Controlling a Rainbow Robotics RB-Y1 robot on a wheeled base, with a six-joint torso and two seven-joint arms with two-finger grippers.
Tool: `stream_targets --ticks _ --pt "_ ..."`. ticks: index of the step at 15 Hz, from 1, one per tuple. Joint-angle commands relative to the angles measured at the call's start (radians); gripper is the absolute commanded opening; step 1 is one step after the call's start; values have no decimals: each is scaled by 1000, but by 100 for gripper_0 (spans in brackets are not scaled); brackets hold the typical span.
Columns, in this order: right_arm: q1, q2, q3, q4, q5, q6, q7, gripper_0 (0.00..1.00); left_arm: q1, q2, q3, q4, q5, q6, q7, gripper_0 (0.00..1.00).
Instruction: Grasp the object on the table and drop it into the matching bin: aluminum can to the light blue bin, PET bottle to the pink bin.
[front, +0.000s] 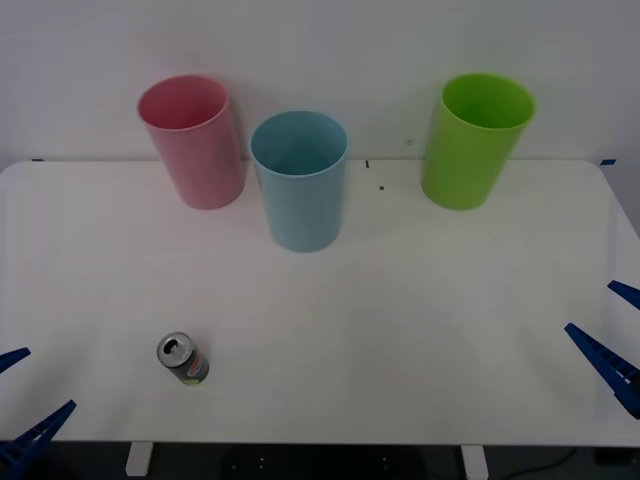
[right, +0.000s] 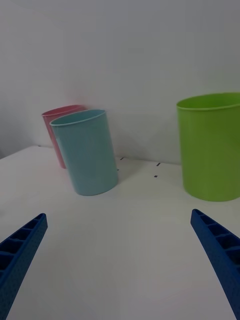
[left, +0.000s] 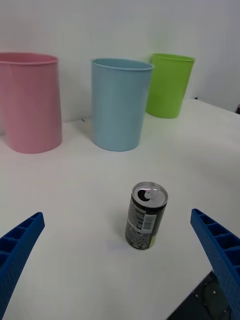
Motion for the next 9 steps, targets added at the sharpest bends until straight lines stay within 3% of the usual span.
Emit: stream_targets --ticks 1,9 --pt "0 0 0 0 0 0 0 100 22 -1 -7 19 -42 3 -55 100" --pt "0 0 0 0 0 0 0 100 -27 -21 -116 173 1 12 -170 100"
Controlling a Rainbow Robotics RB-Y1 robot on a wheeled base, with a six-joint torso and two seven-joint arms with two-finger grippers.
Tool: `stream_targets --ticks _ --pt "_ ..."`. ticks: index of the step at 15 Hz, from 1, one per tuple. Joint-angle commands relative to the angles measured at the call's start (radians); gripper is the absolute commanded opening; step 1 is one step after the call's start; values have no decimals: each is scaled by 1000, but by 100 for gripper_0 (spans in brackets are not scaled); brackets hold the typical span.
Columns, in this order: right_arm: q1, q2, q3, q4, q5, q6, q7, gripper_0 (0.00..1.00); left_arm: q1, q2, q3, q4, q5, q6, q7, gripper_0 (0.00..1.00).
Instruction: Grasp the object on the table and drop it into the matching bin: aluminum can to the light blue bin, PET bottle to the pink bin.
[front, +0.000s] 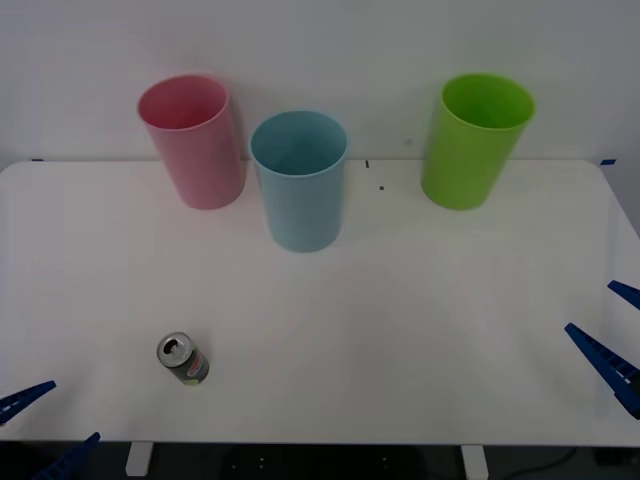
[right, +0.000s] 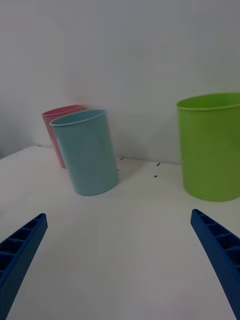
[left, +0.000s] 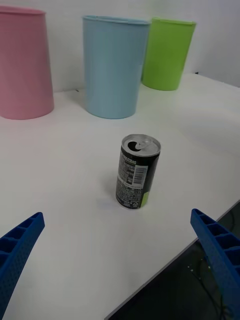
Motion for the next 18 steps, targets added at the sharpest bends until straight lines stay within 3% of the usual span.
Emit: stream_targets --ticks 1,8,18 --pt "0 0 0 0 0 0 0 100 -10 -36 -12 11 5 14 -19 100" --pt "0 0 0 0 0 0 0 100 -53 -116 -12 15 -73 60 -62 100" --pt "0 0 0 0 0 0 0 100 -222 -124 -107 187 -70 80 -113 100"
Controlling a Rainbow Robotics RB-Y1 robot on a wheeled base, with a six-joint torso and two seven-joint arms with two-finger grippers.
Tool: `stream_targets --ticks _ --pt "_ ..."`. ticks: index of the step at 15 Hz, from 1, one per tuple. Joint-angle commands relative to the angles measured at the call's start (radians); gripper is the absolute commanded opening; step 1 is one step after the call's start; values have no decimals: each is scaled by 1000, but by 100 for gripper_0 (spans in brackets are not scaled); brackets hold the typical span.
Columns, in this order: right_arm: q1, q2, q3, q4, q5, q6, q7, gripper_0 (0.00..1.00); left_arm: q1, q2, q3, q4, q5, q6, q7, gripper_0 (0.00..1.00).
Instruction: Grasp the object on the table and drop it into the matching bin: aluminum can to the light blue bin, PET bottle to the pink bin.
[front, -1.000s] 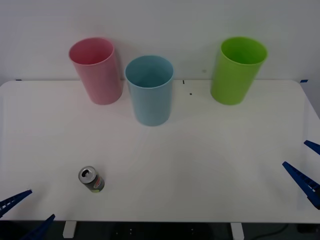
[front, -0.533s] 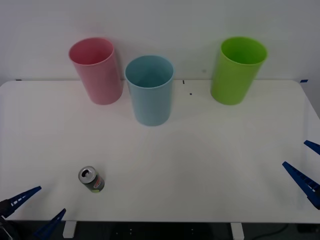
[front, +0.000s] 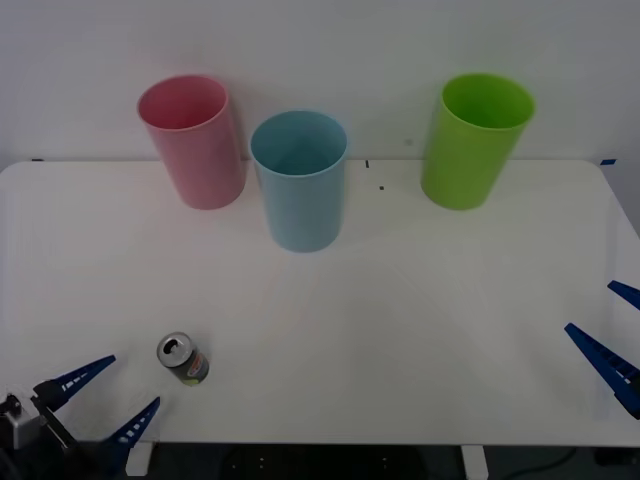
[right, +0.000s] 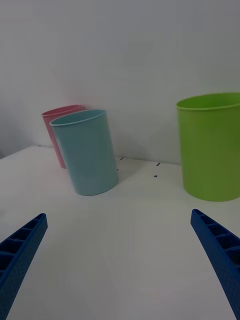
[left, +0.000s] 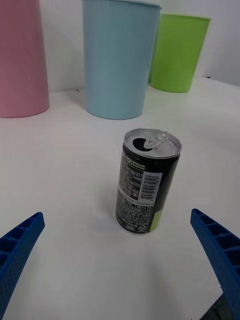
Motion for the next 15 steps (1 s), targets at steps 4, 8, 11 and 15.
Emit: stream_targets --ticks 4,8,11,15 --pt "0 0 0 0 0 0 0 100 -86 -4 -54 74 0 2 -23 100" --pt "0 0 0 0 0 0 0 100 -121 -33 -64 93 -45 13 -38 100" --pt "0 0 0 0 0 0 0 100 -136 -84 -36 93 -97 13 -46 100" --pt "0 0 0 0 0 0 0 100 -156 -128 -25 93 -141 22 -54 100"
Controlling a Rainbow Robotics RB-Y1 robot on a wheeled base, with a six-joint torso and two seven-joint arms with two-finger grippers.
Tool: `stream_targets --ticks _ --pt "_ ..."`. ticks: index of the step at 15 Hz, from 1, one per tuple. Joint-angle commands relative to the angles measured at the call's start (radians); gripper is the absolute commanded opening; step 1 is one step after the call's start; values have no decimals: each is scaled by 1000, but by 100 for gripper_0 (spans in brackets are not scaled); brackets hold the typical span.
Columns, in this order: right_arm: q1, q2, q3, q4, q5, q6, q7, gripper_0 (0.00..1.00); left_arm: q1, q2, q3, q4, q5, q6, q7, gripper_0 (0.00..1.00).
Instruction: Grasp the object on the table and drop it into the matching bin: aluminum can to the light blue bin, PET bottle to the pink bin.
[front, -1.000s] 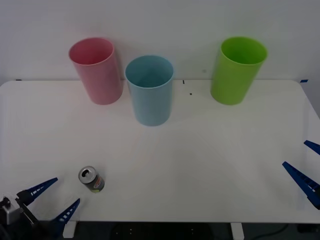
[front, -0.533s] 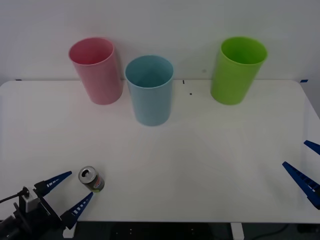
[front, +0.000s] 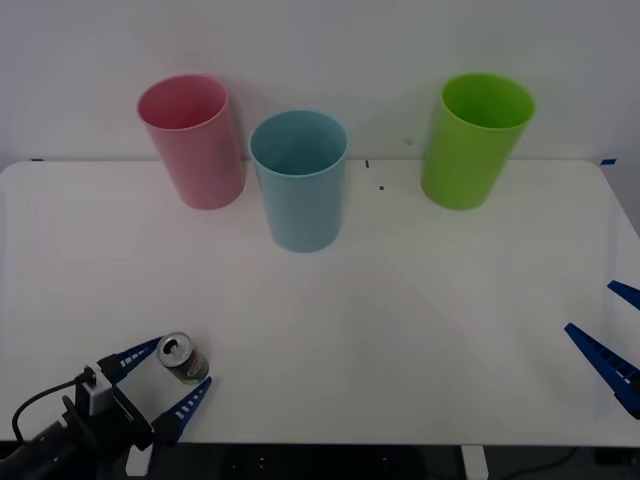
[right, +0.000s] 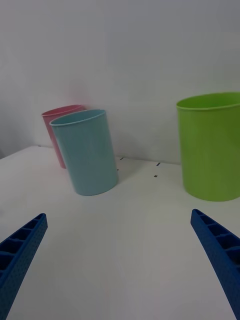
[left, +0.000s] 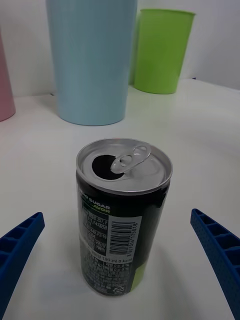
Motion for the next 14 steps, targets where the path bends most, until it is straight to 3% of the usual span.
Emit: stream_targets --ticks 1,11,12,13,14 --pt "0 0 0 0 0 0 0 100 -14 -22 4 0 -25 8 -2 100" --pt "0 0 0 0 0 0 0 100 -34 -43 -1 1 -43 16 -2 100" --pt "0 0 0 0 0 0 0 100 -32 -43 -1 1 -43 16 -2 68" --pt "0 0 0 0 0 0 0 100 -32 -43 -1 1 -43 15 -4 24" --pt "0 0 0 0 0 0 0 100 -32 -43 -1 1 -43 16 -8 3"
